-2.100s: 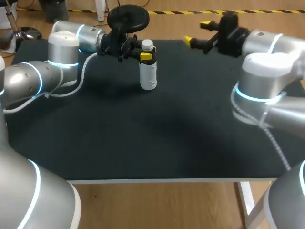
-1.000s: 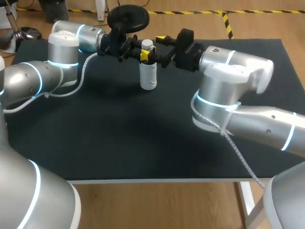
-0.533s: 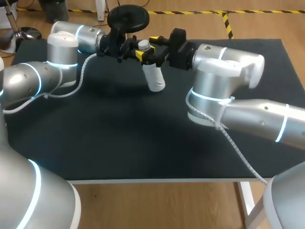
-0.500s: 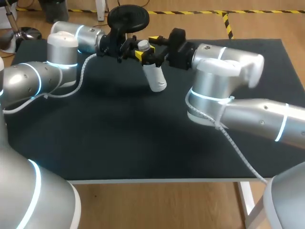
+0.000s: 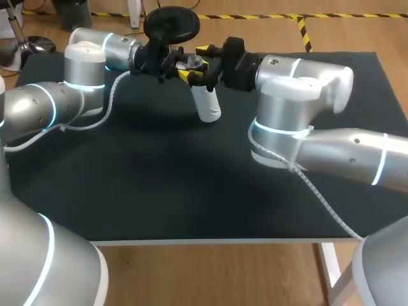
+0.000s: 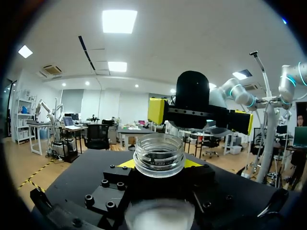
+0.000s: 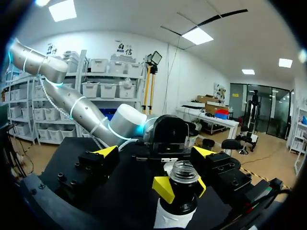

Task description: Unscrew the bottle cap

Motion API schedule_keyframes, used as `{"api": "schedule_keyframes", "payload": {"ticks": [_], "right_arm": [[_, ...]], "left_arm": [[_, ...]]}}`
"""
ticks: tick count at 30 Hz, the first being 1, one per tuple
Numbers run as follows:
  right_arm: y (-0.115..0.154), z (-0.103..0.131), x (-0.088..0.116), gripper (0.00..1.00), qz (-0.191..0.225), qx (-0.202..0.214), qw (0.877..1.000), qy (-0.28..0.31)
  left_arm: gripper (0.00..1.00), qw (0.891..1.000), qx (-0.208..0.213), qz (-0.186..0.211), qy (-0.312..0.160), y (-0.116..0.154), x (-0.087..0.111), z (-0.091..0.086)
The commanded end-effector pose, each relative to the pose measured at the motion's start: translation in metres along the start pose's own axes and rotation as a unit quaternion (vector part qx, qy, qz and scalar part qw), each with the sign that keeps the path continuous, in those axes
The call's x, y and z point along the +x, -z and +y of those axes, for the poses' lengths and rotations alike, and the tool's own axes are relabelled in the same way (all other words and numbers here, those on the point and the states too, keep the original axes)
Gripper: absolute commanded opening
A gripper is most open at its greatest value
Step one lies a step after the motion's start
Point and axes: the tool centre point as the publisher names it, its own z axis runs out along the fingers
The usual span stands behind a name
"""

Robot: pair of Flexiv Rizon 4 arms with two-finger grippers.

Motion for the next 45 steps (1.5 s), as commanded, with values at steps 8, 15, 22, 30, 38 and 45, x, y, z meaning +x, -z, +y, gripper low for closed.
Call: {"api": "schedule_keyframes", "payload": {"ticks": [8, 15, 22, 30, 38, 45], "right_arm": [[0.007, 0.008, -0.009, 1.00, -0.011, -0.005, 1.000, -0.013], [0.040, 0.021, -0.038, 1.00, -0.033, -0.035, 0.999, -0.023], [0.089, 0.018, -0.090, 1.00, -0.067, -0.046, 0.995, -0.063], [0.108, 0.012, -0.109, 1.00, -0.046, -0.050, 0.992, -0.108], [0.108, 0.012, -0.109, 1.00, -0.046, -0.050, 0.992, -0.108], [0.108, 0.012, -0.109, 1.00, -0.046, -0.050, 0.992, -0.108]], "left_arm": [[0.00, 1.000, -0.002, -0.003, -0.001, -0.001, 0.002, -0.002], [0.00, 1.000, -0.002, -0.003, -0.001, -0.001, 0.002, -0.002], [0.00, 1.000, -0.002, -0.003, -0.001, -0.001, 0.002, -0.002], [1.00, 1.000, -0.002, -0.003, -0.001, -0.001, 0.002, -0.002], [1.00, 1.000, -0.002, -0.003, -0.001, -0.001, 0.002, -0.002], [1.00, 1.000, -0.002, -0.003, -0.001, -0.001, 0.002, -0.002]]}}
